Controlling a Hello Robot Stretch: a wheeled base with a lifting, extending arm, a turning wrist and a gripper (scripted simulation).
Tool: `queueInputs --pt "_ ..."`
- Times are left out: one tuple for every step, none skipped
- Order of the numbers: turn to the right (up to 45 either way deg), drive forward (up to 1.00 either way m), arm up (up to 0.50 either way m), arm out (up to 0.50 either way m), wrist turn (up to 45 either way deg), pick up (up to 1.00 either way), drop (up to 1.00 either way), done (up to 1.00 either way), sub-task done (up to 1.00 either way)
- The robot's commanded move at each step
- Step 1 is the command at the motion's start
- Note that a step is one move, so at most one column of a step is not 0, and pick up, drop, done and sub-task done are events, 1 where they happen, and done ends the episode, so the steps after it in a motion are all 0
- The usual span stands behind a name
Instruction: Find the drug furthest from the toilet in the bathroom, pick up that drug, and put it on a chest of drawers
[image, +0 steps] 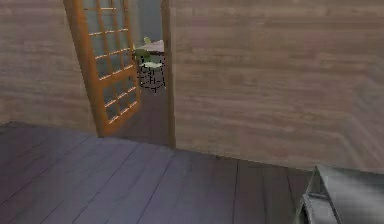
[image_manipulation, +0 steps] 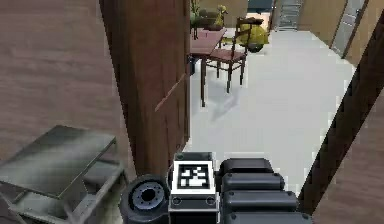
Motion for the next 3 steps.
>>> queueInputs --pt "45.0 0.00 0.00 0.00 0.0 0.00 0.00 0.00 0.00" --pt "45.0 0.00 0.00 0.00 0.0 0.00 0.00 0.00 0.00" --pt "21.0 0.00 0.00 0.00 0.0 0.00 0.00 0.00 0.00"
